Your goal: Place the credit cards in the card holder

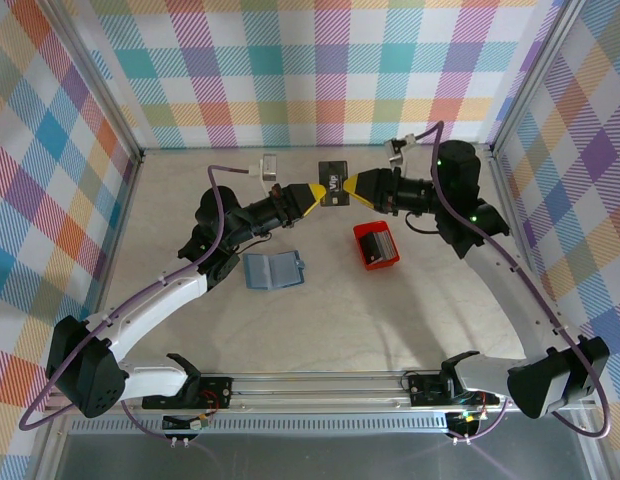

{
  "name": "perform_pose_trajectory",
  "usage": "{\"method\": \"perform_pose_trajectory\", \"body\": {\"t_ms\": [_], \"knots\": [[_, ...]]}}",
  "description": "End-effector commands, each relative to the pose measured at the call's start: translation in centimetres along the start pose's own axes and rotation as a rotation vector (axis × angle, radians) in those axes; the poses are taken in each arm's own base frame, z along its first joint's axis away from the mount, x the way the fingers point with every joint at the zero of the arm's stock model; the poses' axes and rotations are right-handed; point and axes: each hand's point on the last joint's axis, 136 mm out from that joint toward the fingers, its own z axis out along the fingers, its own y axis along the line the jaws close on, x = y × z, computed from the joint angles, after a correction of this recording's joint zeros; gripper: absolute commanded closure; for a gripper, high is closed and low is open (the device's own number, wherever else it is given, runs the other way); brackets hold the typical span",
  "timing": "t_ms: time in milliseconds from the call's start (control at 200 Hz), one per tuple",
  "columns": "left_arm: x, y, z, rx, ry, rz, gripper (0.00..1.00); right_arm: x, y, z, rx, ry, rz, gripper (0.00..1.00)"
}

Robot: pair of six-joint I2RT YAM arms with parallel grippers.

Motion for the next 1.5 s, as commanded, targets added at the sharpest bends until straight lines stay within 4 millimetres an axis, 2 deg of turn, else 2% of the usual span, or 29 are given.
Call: {"method": "perform_pose_trajectory", "body": {"t_ms": [0, 80, 125, 195, 210, 320, 370, 445, 515, 640, 785, 875, 1070, 1270, 1495], "knots": [[-0.2, -1.7, -0.4, 0.038, -0.01, 0.044, 1.0, 0.8, 0.5, 0.2, -0.056, 0.055, -0.026, 0.81], [-0.1, -1.4, -0.3, 0.031, -0.006, 0.042, 1.0, 0.8, 0.4, 0.2, -0.052, 0.055, -0.027, 0.9], [-0.1, -1.3, -0.3, 0.025, -0.002, 0.04, 1.0, 0.8, 0.3, 0.2, -0.049, 0.052, -0.03, 1.0], [-0.1, -0.6, -0.4, 0.005, 0.003, 0.033, 1.0, 0.7, -0.3, 0.3, -0.032, 0.049, -0.025, 1.0], [0.0, -0.4, -0.5, -0.003, 0.002, 0.028, 0.97, 0.7, -0.4, 0.4, -0.027, 0.049, -0.026, 1.0], [-0.6, 1.7, -2.2, -0.095, -0.03, 0.004, 0.51, 0.9, -2.5, 0.7, 0.042, 0.046, -0.024, 1.0], [-0.8, 3.4, -3.5, -0.176, -0.043, -0.007, 0.4, 1.0, -3.7, 0.8, 0.081, 0.046, -0.035, 1.0], [-0.8, 7.0, -6.1, -0.331, -0.054, -0.05, 0.34, 1.5, -5.3, 1.1, 0.124, 0.056, -0.069, 1.0], [-0.5, 10.6, -8.9, -0.448, -0.06, -0.125, 0.32, 2.3, -7.3, 1.7, 0.182, 0.076, -0.101, 1.0], [0.5, 15.1, -12.8, -0.535, -0.066, -0.214, 0.31, 4.6, -10.5, 3.7, 0.241, 0.147, -0.158, 1.0], [2.5, 18.9, -16.4, -0.735, -0.014, -0.214, 0.34, 6.9, -13.5, 6.1, 0.277, 0.194, -0.18, 1.0], [3.7, 20.5, -18.2, -0.851, 0.022, -0.218, 0.35, 7.9, -15.1, 6.9, 0.333, 0.209, -0.209, 1.0], [4.7, 22.6, -19.3, -0.911, 0.041, -0.201, 0.35, 9.4, -17.8, 7.9, 0.469, 0.255, -0.265, 1.0], [3.7, 22.5, -18.5, -0.854, -0.009, -0.172, 0.37, 10.0, -18.1, 9.1, 0.437, 0.251, -0.252, 1.0], [4.0, 23.3, -18.7, -0.874, -0.003, -0.182, 0.36, 10.3, -19.1, 10.1, 0.445, 0.234, -0.291, 1.0]]}}
